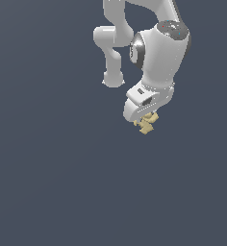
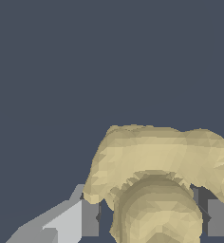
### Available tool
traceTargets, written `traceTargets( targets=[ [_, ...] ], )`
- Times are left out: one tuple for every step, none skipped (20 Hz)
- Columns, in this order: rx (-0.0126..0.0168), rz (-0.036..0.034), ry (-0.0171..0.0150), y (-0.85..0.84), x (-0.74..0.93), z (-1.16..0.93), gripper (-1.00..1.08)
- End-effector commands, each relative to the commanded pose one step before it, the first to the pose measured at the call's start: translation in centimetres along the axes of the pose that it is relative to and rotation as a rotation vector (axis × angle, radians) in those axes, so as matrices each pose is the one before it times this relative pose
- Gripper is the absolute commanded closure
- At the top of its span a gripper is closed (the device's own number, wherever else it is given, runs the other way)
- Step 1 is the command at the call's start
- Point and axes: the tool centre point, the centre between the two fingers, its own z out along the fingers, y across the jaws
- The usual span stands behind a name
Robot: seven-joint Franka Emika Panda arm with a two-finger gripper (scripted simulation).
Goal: Pick up the object and move it to a goal position.
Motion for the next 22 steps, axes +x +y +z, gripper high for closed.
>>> traceTargets(
  targets=[
    [0.00000,-0.00005,-0.00029,-0.926,-0.516,-2.836,1.08],
    [0.00059,-0.00029,0.00019,-0.335,-0.165,-1.062,1.08],
    [0.00000,0.00000,0.00000,-0.322,-0.158,-1.027,1.08],
    [0.00000,0.00000,0.00000,-0.309,-0.150,-0.988,1.08],
    [0.00000,0.00000,0.00000,-0.296,-0.140,-0.949,1.08],
    [0.00000,0.00000,0.00000,-0.282,-0.130,-0.910,1.08],
    [0.00063,-0.00005,0.00027,-0.250,-0.125,-0.873,1.08],
    [0.00000,0.00000,0.00000,-0.251,-0.106,-0.825,1.08],
    [0.00000,0.00000,0.00000,-0.233,-0.095,-0.772,1.08],
    [0.00000,0.00000,0.00000,-0.214,-0.085,-0.710,1.08],
    [0.00000,0.00000,0.00000,-0.194,-0.076,-0.648,1.08],
    [0.00000,0.00000,0.00000,-0.175,-0.066,-0.586,1.08],
    [0.00000,0.00000,0.00000,-0.156,-0.057,-0.525,1.08],
    [0.00057,0.00071,0.00034,-0.077,-0.071,-0.473,1.08],
    [0.00000,0.00000,0.00000,-0.117,-0.036,-0.403,1.08],
    [0.00000,0.00000,0.00000,-0.098,-0.024,-0.343,1.08],
    [0.00000,0.00000,0.00000,-0.078,-0.013,-0.284,1.08],
    [0.00000,0.00000,0.00000,-0.060,-0.002,-0.225,1.08],
    [0.00000,0.00000,0.00000,-0.042,0.008,-0.167,1.08],
    [-0.00010,0.00068,0.00002,0.008,0.002,-0.115,1.08],
    [0.00000,0.00000,0.00000,-0.012,0.015,-0.061,1.08],
    [0.00000,0.00000,0.00000,-0.003,0.006,-0.018,1.08]
  ],
)
